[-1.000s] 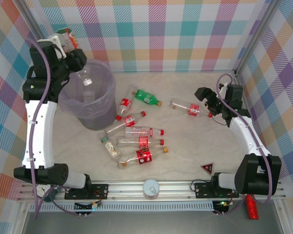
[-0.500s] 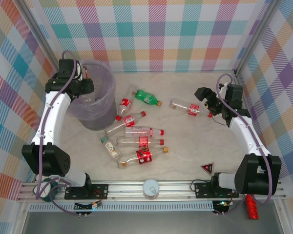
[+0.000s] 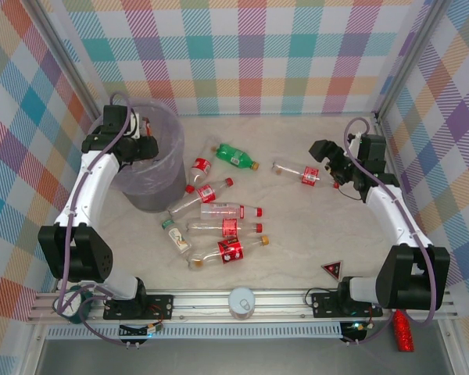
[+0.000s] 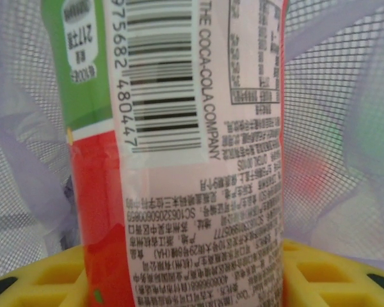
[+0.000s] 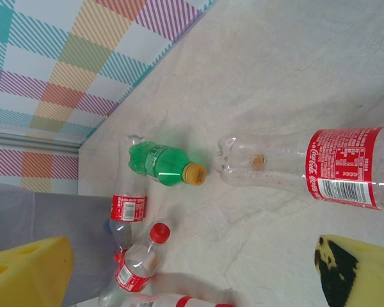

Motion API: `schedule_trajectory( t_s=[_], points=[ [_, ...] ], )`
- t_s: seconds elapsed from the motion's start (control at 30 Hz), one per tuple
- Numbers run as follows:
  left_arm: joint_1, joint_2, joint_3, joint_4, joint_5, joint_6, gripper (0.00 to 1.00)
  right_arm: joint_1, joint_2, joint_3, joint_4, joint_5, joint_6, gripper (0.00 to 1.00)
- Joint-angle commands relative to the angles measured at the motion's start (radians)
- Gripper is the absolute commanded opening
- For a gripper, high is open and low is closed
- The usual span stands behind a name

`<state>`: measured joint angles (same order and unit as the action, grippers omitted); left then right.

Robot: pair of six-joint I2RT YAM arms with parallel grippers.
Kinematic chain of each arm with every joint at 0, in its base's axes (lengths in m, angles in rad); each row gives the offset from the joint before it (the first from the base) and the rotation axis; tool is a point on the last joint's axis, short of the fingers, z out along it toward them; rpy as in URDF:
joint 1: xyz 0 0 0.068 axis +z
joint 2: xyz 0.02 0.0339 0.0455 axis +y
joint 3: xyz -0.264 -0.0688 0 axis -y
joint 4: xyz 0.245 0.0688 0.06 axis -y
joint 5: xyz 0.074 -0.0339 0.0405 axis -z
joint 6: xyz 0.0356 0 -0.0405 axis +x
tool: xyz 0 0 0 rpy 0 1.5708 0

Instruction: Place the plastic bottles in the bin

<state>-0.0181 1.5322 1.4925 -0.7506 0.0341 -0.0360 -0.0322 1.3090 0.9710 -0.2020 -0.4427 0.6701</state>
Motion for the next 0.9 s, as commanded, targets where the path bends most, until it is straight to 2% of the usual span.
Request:
schedule_trajectory(
  t_s=[0.0,0.2,0.37,0.53,0.87],
  points=[
    [-0.006,0.014,0.001,0.002,0.039,0.000,0.21,0.006,0.010,0.037,0.018,-0.007,0.000,0.97],
    [-0.006,0.021,0.020,-0.013,0.044,0.007,0.55,0.008,0.011,0.038,0.015,-0.003,-0.001,0.97],
    [-0.006,0.028,0.042,-0.026,0.042,0.012,0.74,0.010,0.018,0.043,0.015,-0.004,-0.004,0.97],
    [-0.007,0.035,0.068,-0.038,0.039,0.014,0.82,0.012,0.023,0.052,0.010,-0.002,-0.009,0.97],
    [-0.006,0.027,0.185,-0.105,-0.003,0.037,0.86,0.012,0.041,0.090,-0.064,0.014,-0.075,0.97]
  ],
)
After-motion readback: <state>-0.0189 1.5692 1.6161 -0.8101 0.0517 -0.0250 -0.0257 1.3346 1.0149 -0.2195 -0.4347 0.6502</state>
